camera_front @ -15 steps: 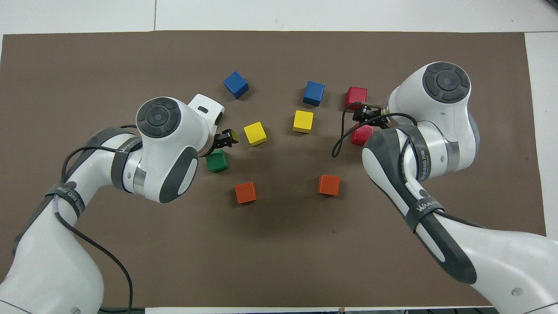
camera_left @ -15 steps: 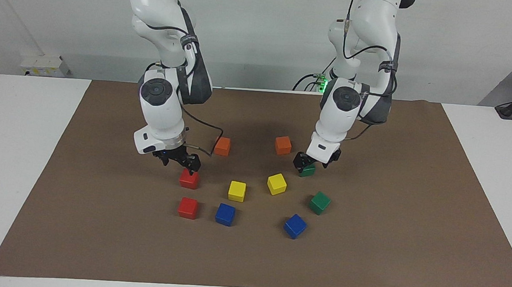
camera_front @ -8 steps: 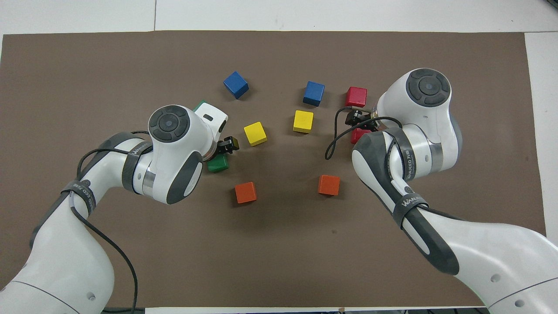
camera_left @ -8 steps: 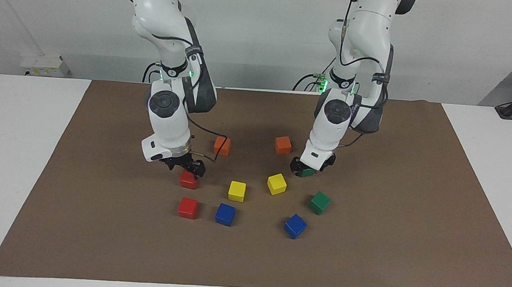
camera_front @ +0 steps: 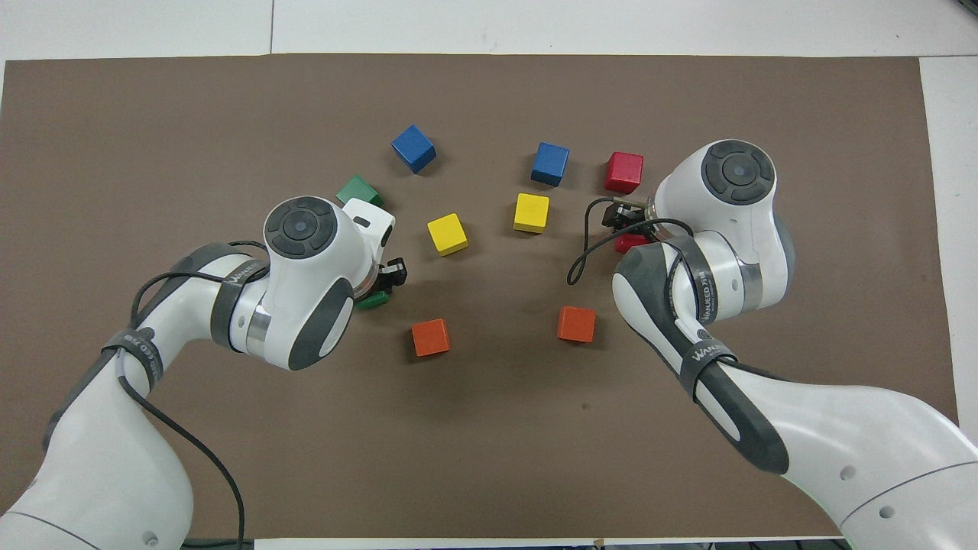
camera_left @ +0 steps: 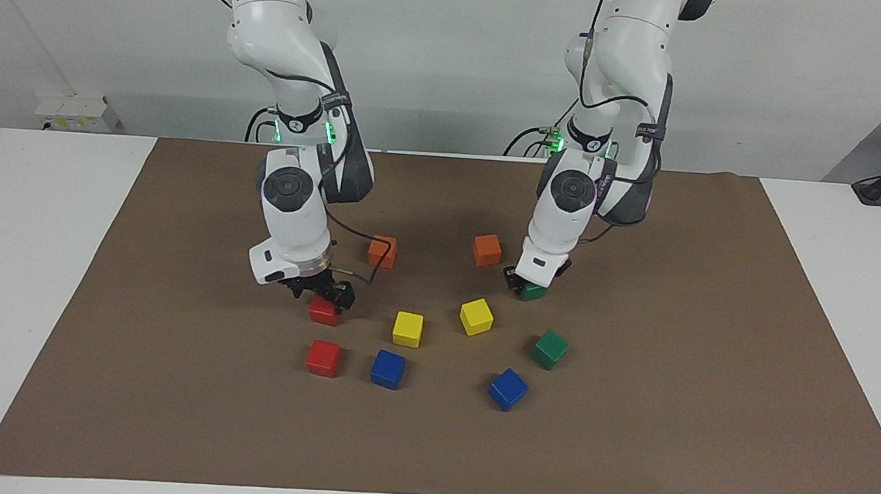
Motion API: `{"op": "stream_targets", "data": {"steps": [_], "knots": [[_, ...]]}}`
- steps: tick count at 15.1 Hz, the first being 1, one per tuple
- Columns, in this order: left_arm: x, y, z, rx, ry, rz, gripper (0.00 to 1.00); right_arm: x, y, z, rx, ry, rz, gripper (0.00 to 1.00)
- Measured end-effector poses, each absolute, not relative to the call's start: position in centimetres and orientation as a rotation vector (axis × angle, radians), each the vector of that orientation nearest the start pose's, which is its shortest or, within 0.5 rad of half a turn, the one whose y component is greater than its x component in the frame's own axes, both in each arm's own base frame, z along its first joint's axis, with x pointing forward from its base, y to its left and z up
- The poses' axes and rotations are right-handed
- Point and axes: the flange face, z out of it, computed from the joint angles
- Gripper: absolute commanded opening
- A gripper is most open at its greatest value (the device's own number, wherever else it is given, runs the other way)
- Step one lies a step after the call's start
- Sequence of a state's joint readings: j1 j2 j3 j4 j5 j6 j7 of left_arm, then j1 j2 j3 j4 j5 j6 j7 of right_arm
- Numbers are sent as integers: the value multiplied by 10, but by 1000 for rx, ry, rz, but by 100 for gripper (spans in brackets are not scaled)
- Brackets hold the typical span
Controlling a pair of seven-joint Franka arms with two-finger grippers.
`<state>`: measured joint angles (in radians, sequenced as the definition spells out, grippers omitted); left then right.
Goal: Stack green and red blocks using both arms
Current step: 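Carry the green block outward and set it down while the right gripper carries red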
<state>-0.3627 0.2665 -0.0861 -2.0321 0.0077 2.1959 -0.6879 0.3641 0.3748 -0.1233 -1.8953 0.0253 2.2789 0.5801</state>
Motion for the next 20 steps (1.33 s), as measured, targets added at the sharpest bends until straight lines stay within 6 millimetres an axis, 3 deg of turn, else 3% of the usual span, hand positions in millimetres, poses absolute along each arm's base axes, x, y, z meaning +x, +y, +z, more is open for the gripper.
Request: {"op": "stream_targets", "data": {"steps": [1,3,4,7,9,11,14,15,17,18,19,20], "knots": [[529,-234,316,-3074,-333,165,0,608,156,306,-3112,541,-39,66],[548,-183,335,-3091,-242,172,0,605,160,302,-3115,528,-39,10],[561,-147,342,-3109,-177,158,0,604,162,300,-3115,525,-38,0],[587,-28,352,-3145,37,110,0,604,162,300,-3115,523,-41,0],[593,26,348,-3151,111,62,0,604,156,305,-3131,449,-27,0],[600,33,334,-3151,143,17,0,606,127,331,-3148,317,-8,0],[609,18,306,-3156,180,-30,0,602,43,374,-3147,155,-8,0],[611,16,299,-3157,187,-35,0,597,13,376,-3146,117,-21,0],[613,15,298,-3157,187,-43,0,587,-33,362,-3148,69,-81,0],[613,16,298,-3157,186,-42,36,582,-46,350,-3150,71,-89,0],[613,16,298,-3157,184,-43,99,578,-53,339,-3152,76,-83,0],[614,16,298,-3158,179,-44,100,577,-56,330,-3154,80,-75,0]]}}
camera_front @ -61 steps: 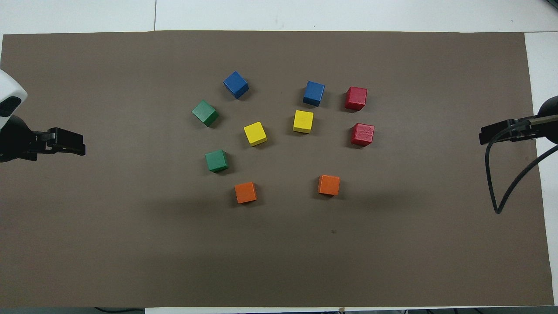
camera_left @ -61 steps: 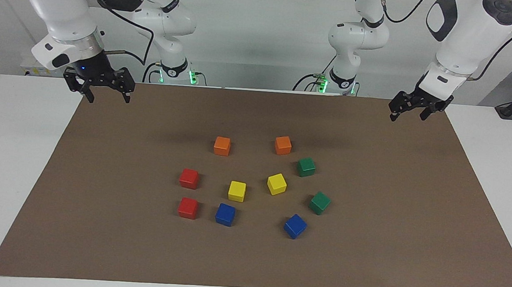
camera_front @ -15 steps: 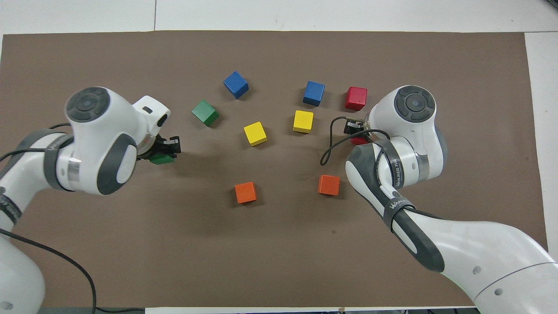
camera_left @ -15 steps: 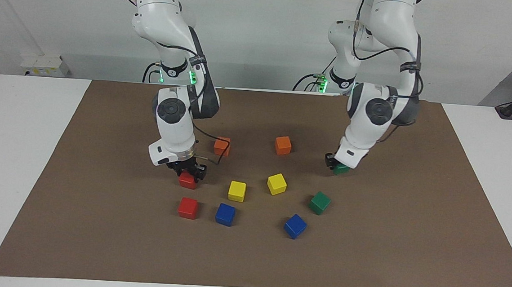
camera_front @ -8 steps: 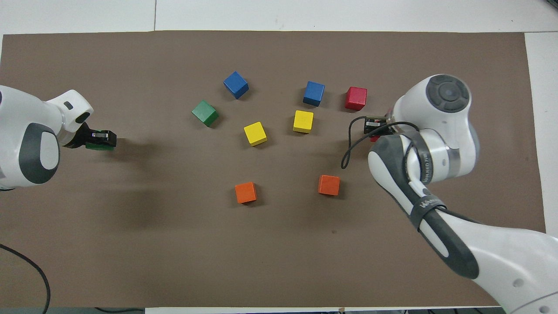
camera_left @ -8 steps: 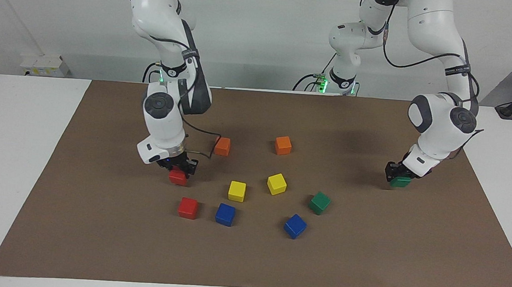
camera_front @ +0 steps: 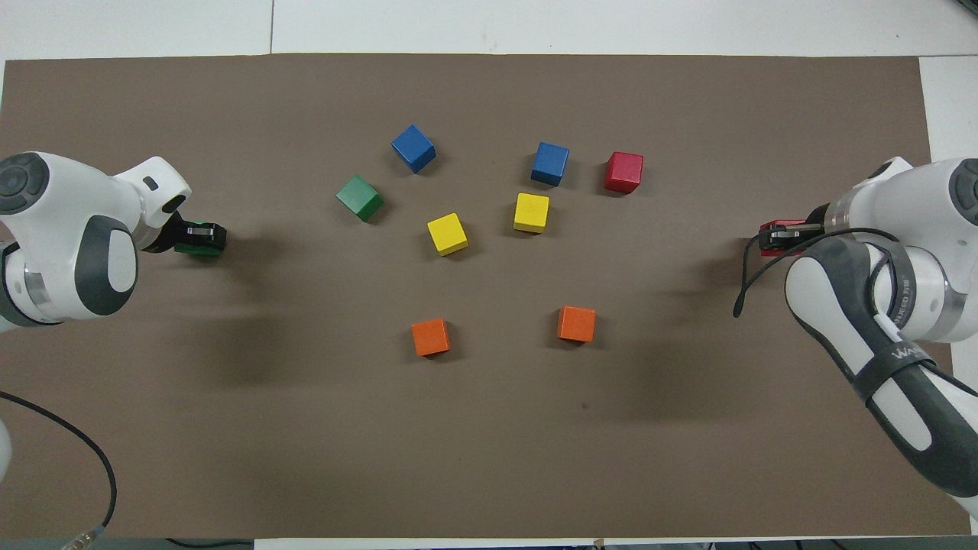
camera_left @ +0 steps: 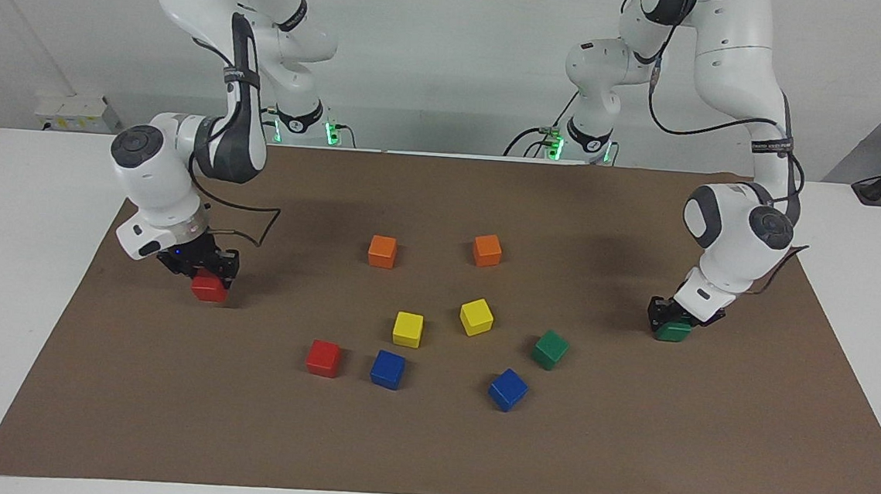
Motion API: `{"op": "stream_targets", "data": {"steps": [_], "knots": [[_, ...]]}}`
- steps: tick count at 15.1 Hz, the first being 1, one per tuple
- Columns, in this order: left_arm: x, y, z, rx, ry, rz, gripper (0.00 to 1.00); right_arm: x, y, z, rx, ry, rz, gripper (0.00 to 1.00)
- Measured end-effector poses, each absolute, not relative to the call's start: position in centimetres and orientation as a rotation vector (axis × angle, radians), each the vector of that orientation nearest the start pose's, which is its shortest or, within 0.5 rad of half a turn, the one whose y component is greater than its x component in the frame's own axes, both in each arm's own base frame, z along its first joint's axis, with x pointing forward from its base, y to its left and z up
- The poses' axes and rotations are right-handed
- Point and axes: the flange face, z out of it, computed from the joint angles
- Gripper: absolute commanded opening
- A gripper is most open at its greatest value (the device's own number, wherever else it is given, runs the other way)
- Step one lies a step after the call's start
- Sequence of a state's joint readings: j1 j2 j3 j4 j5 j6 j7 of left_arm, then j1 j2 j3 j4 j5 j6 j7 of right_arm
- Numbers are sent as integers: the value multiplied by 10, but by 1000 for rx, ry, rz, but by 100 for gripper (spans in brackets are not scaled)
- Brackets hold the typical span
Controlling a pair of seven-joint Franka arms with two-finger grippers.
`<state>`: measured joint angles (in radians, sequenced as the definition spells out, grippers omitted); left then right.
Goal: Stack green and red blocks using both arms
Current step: 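Carry the green block outward and set it down while the right gripper carries red, then release the blocks and move both grippers back toward the central blocks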
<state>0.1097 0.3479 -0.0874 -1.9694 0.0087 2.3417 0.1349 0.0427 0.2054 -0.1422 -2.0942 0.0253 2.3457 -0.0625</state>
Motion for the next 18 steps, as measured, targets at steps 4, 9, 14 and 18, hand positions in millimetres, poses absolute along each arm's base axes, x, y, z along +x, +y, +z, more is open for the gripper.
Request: {"op": "stream_targets", "data": {"steps": [4,9,14,18], "knots": [[623,16,313,-3165,115,-56,100,581,-55,302,-3162,74,-83,81],[655,-31,405,-3178,-116,20,100,587,-52,308,-3162,66,-80,100],[651,-145,402,-3111,-670,22,100,632,-11,416,-3158,31,16,100],[659,-212,371,-3018,-900,-9,100,659,87,427,-3166,168,-21,100]]}}
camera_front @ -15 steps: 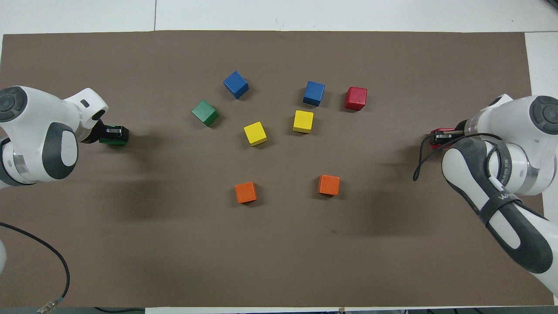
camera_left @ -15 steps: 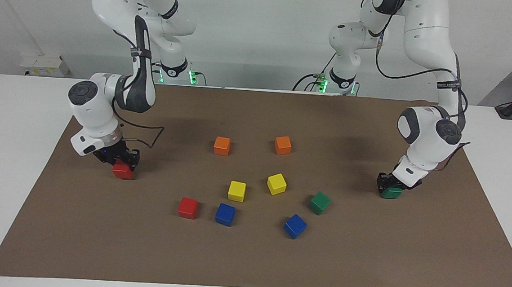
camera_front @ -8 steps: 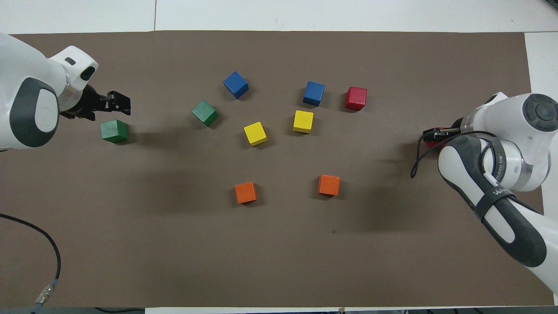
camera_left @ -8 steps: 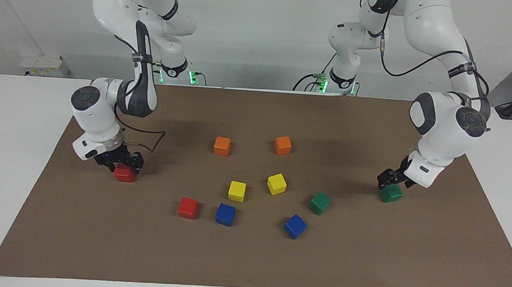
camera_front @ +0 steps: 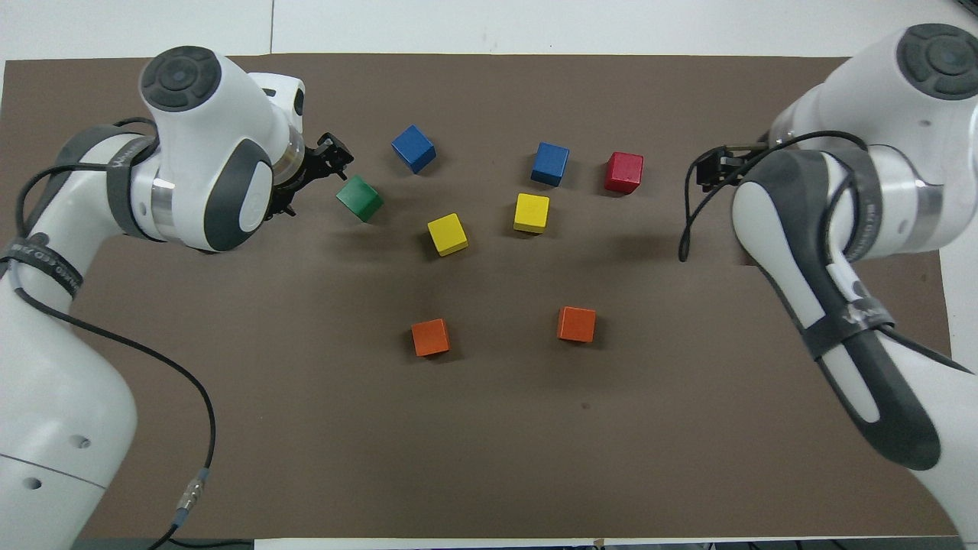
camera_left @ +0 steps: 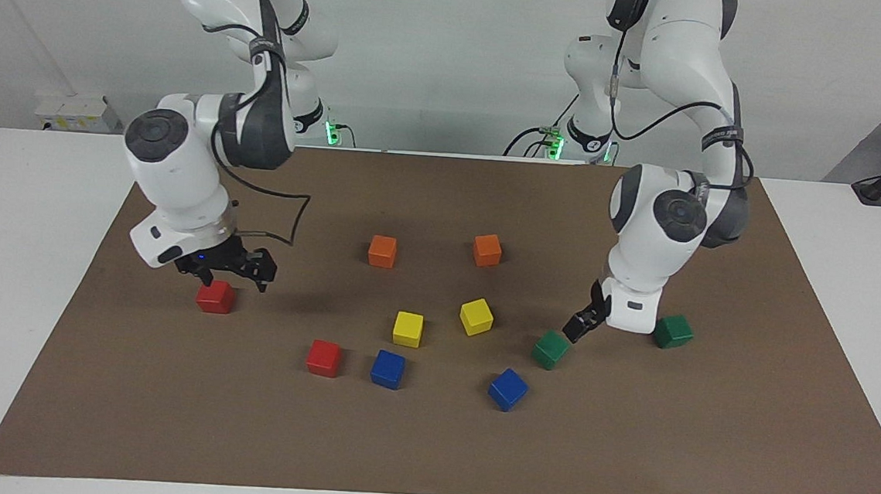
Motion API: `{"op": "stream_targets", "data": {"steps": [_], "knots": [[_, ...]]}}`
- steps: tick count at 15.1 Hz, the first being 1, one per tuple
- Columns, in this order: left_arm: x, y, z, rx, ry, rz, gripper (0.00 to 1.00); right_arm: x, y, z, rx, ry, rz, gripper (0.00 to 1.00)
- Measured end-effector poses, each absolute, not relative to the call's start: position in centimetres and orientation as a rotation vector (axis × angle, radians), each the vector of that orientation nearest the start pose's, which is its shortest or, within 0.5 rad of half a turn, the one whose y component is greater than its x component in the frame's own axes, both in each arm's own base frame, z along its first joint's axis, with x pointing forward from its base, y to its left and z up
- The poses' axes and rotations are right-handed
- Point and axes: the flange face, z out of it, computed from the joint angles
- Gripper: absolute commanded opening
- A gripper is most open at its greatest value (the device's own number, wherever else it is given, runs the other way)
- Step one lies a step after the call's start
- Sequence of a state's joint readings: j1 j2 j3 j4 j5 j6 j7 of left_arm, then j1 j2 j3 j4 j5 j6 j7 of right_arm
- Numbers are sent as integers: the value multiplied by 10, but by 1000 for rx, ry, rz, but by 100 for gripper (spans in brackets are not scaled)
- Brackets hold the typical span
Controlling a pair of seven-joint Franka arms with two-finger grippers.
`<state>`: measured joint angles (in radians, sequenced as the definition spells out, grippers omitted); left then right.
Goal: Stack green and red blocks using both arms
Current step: 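Release the blocks and move both grippers back toward the central blocks, then grasp the second green block with the left gripper while the right gripper grasps red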
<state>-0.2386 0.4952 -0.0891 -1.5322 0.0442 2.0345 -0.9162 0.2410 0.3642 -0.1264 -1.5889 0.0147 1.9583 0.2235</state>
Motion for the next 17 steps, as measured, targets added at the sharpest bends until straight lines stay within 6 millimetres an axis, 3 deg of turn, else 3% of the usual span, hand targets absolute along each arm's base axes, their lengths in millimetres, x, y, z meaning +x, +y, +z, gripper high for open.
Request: {"op": "stream_targets", "data": {"steps": [3,7,10,16,17], "knots": [[667,-214,360,-3012,-941,-34,100,688,133,398,-3175,249,-33,100],[668,-223,348,-3029,-952,-82,100,712,164,373,-3180,280,-60,100],[660,-239,331,-3031,-963,-88,100,723,171,360,-3172,294,-111,100],[647,-249,300,-3003,-995,-108,100,730,175,326,-3149,281,-212,100],[647,-251,296,-2997,-1004,-111,72,727,178,318,-3150,275,-207,100]]}}
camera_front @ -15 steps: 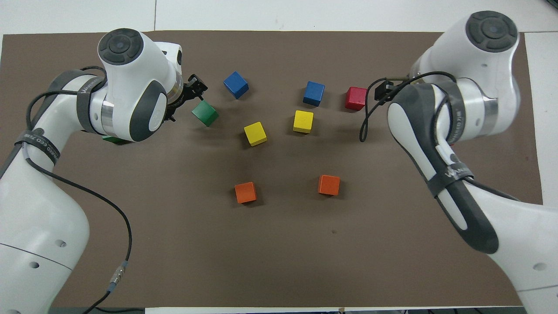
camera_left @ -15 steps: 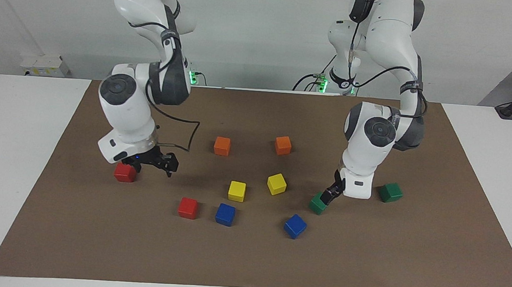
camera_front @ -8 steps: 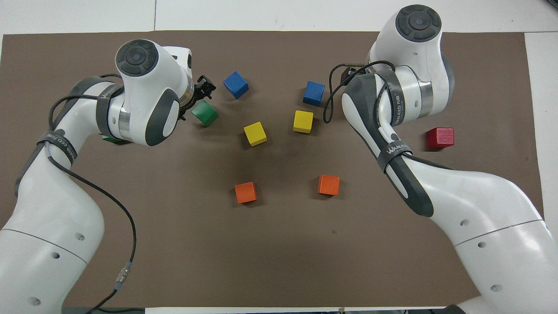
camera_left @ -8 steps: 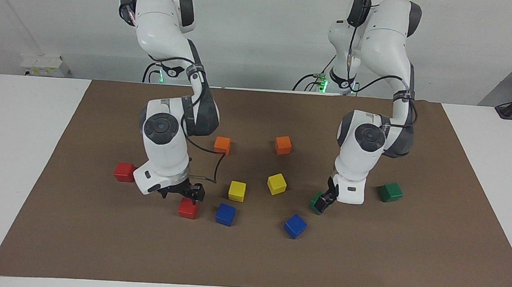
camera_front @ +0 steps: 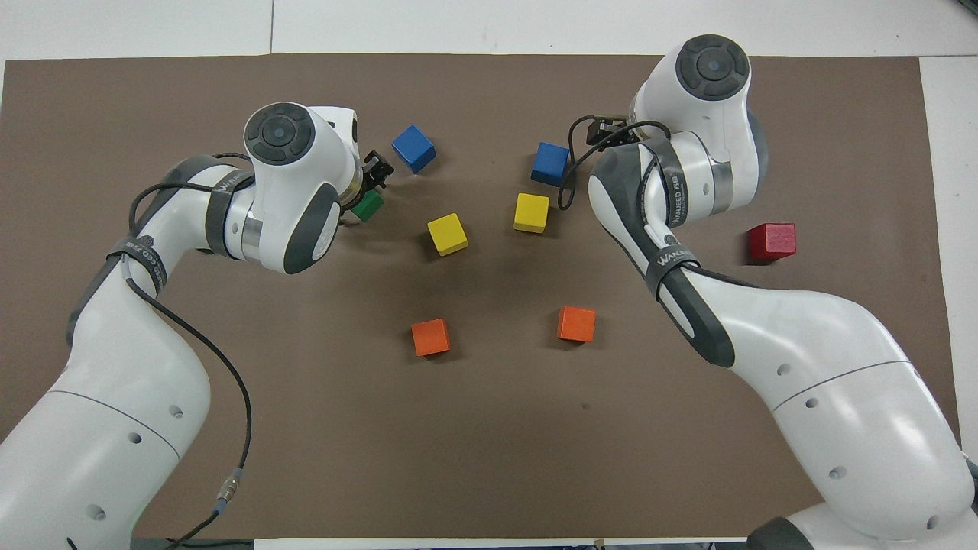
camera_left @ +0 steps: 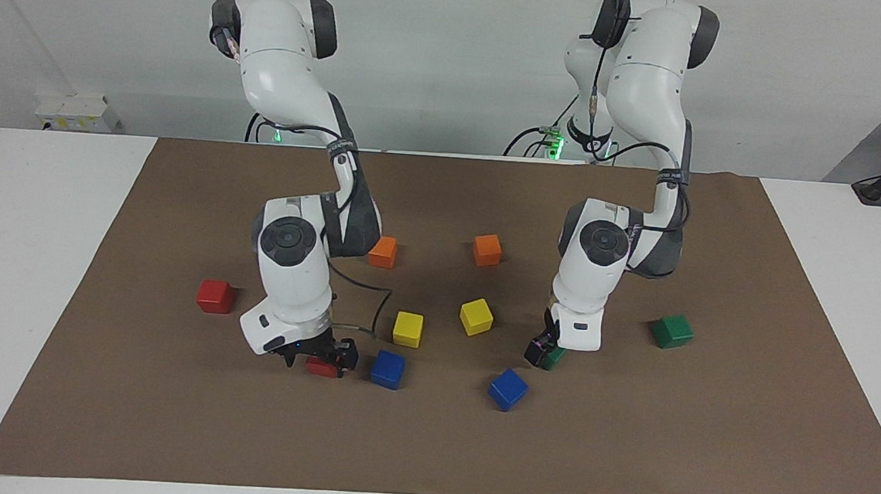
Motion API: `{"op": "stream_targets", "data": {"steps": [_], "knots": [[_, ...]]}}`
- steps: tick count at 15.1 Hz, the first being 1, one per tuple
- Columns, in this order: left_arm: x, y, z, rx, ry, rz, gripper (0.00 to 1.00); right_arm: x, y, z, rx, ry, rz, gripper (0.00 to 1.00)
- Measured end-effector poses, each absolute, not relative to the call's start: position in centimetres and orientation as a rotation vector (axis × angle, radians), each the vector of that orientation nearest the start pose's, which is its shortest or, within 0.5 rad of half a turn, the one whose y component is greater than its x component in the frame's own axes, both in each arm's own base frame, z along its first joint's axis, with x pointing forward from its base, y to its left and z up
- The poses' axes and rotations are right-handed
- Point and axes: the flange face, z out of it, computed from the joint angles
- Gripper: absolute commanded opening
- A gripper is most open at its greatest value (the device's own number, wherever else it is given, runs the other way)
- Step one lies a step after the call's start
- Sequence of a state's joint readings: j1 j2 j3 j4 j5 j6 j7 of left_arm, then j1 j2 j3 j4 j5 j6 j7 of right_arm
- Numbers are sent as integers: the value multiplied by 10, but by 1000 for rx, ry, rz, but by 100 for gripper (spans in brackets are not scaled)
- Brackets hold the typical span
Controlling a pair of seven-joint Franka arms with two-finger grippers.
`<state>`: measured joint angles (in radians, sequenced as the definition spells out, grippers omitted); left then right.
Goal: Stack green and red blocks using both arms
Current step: 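Grasp the second green block with the left gripper while the right gripper grasps red, then carry the green block onto the green block while the right gripper carries red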
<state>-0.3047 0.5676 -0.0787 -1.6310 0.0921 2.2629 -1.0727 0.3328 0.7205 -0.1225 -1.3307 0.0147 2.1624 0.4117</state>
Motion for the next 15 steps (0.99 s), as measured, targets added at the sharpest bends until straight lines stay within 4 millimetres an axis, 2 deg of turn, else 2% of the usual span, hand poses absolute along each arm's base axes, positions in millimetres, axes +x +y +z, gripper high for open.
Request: {"op": "stream_targets", "data": {"steps": [1,2,3,4,5,7,9,11,12,13,15], "knots": [[647,-251,294,-2994,-1012,-112,6,724,180,310,-3153,272,-197,100],[647,-250,294,-2992,-1018,-115,0,721,182,304,-3155,272,-190,100],[648,-248,294,-2989,-1023,-118,0,719,183,298,-3155,271,-188,97],[649,-247,294,-2987,-1026,-119,0,718,183,294,-3154,270,-193,60],[649,-246,294,-2984,-1027,-118,0,717,182,290,-3153,271,-195,1],[648,-242,296,-2966,-995,-87,0,715,181,286,-3155,272,-192,0],[649,-218,322,-2979,-837,-42,0,714,180,288,-3157,277,-178,0],[642,-170,367,-2996,-660,-1,0,712,178,299,-3163,285,-146,0],[635,-140,388,-3011,-568,10,0,711,176,308,-3166,282,-129,0],[626,-109,402,-3028,-472,25,0,709,174,319,-3172,257,-113,0],[612,-54,414,-3057,-235,59,0,704,162,350,-3179,209,-86,0]]}}
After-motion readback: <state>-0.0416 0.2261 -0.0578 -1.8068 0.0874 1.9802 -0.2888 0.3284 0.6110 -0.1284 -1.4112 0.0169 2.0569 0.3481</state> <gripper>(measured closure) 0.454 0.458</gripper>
